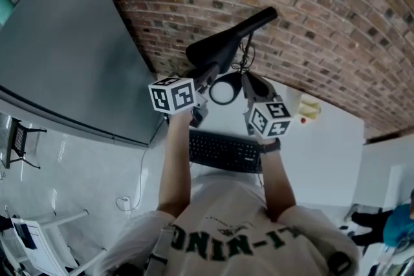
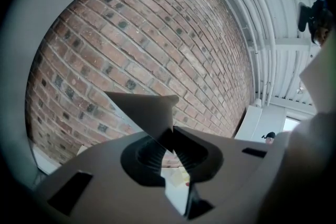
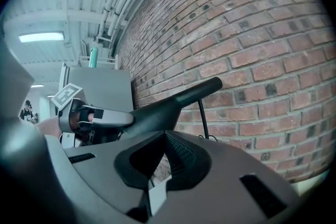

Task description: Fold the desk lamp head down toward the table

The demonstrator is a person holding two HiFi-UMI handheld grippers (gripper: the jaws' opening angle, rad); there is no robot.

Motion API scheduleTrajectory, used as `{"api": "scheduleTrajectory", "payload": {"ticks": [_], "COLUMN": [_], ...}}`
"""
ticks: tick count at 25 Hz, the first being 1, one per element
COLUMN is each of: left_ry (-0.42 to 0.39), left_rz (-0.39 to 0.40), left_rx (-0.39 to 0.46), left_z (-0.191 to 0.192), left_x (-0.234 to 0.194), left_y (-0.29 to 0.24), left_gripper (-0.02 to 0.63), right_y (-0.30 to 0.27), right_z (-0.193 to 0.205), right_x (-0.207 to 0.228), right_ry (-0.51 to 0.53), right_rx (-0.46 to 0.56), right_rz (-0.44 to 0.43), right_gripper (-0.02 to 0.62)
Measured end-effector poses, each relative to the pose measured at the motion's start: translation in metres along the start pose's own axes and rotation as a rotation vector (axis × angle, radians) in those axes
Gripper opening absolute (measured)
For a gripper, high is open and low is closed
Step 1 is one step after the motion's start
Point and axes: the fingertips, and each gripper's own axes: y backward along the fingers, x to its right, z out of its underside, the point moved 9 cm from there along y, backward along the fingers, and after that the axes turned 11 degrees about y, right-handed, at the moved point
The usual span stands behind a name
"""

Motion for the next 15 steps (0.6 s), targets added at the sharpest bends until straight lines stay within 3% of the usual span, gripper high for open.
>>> {"api": "scheduleTrajectory", "payload": {"ticks": [15], "left_ry": [0.039], "left_rz": [0.026], "left_rx": [-0.028], "left_z": [0.011], "left_x": [-0.012], "left_y": [-0.006], "left_gripper": [0.040], "right_y": [-0.002], "right_z": [0.009], "right_x": [0.006], "right_ry": [-0.032], "right_rx": [-0.012], "right_rz": [0.015], "right_gripper": [0.003]}}
